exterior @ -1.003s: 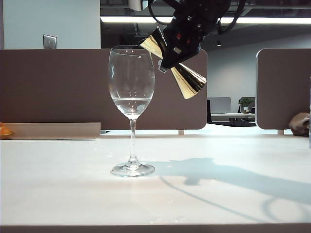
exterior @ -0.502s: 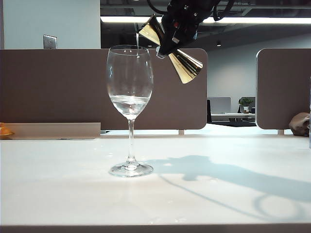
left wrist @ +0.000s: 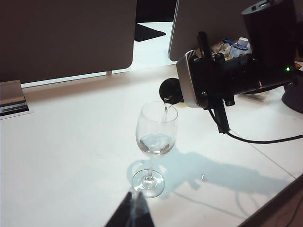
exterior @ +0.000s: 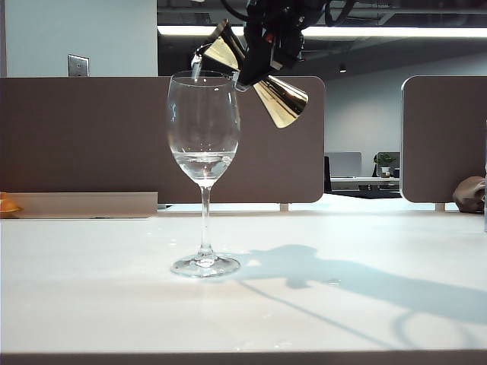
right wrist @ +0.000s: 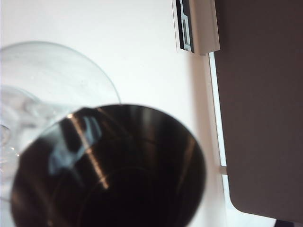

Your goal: Pick up the jigger and pour the water inside into the glass.

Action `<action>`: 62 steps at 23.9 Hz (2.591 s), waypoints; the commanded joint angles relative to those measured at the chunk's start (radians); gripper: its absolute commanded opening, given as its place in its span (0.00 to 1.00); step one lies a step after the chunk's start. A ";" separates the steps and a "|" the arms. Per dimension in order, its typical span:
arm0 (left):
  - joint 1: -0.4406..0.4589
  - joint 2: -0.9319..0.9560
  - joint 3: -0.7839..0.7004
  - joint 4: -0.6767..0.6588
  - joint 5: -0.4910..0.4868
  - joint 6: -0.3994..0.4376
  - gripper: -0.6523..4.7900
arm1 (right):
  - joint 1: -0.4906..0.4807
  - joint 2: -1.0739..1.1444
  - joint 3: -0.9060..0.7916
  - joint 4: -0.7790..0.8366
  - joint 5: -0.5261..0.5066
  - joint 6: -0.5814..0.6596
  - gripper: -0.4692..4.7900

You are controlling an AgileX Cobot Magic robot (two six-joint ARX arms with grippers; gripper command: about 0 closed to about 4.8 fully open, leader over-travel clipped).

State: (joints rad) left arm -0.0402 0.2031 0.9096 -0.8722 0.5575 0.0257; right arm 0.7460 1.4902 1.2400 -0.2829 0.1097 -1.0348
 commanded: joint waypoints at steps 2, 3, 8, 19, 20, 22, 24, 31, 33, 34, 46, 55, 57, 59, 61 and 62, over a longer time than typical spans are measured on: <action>0.002 0.001 0.004 0.013 0.004 0.001 0.12 | -0.002 -0.006 0.019 0.019 0.027 -0.044 0.09; 0.002 0.001 0.004 0.013 0.004 0.001 0.12 | -0.002 -0.005 0.024 0.017 0.031 -0.061 0.09; 0.002 0.001 0.004 0.013 0.004 0.001 0.12 | -0.002 -0.005 0.030 0.019 0.031 -0.127 0.09; 0.002 0.001 0.004 0.013 0.004 0.001 0.12 | -0.003 -0.005 0.032 0.116 0.100 -0.291 0.09; 0.002 0.001 0.004 0.013 0.004 0.001 0.12 | -0.003 -0.005 0.039 0.124 0.101 -0.300 0.09; 0.002 0.001 0.004 0.013 0.004 0.001 0.12 | -0.003 -0.005 0.050 0.123 0.102 -0.309 0.09; 0.002 0.001 0.004 0.013 0.004 0.001 0.12 | -0.003 -0.001 0.063 0.123 0.105 -0.344 0.09; 0.002 0.001 0.004 0.013 0.004 0.001 0.12 | -0.003 0.007 0.099 0.123 0.127 -0.417 0.09; 0.002 0.001 0.004 0.013 0.004 0.001 0.12 | -0.003 0.007 0.099 0.117 0.127 -0.417 0.09; 0.002 0.001 0.004 0.013 0.005 0.001 0.12 | -0.003 0.007 0.099 0.113 0.121 -0.431 0.09; 0.002 0.001 0.004 0.013 0.004 0.001 0.12 | -0.002 0.007 0.111 0.108 0.089 -0.472 0.09; 0.002 0.001 0.004 0.013 0.004 0.001 0.12 | -0.054 0.000 0.109 0.181 0.098 0.298 0.09; 0.002 0.001 0.004 0.013 0.004 0.001 0.12 | -0.072 -0.007 0.108 0.172 0.097 0.386 0.09; 0.002 0.001 0.004 0.013 0.004 0.001 0.12 | -0.100 -0.027 0.094 0.181 0.083 0.487 0.09; 0.002 0.001 0.004 0.013 0.004 0.001 0.12 | -0.120 -0.068 0.051 0.189 0.065 0.489 0.09; 0.002 0.001 0.004 0.013 0.004 0.001 0.12 | -0.127 -0.086 0.029 0.192 0.061 0.490 0.09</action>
State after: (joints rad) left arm -0.0402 0.2031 0.9096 -0.8722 0.5575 0.0257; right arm 0.6243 1.4284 1.2900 -0.1192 0.1860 -0.5575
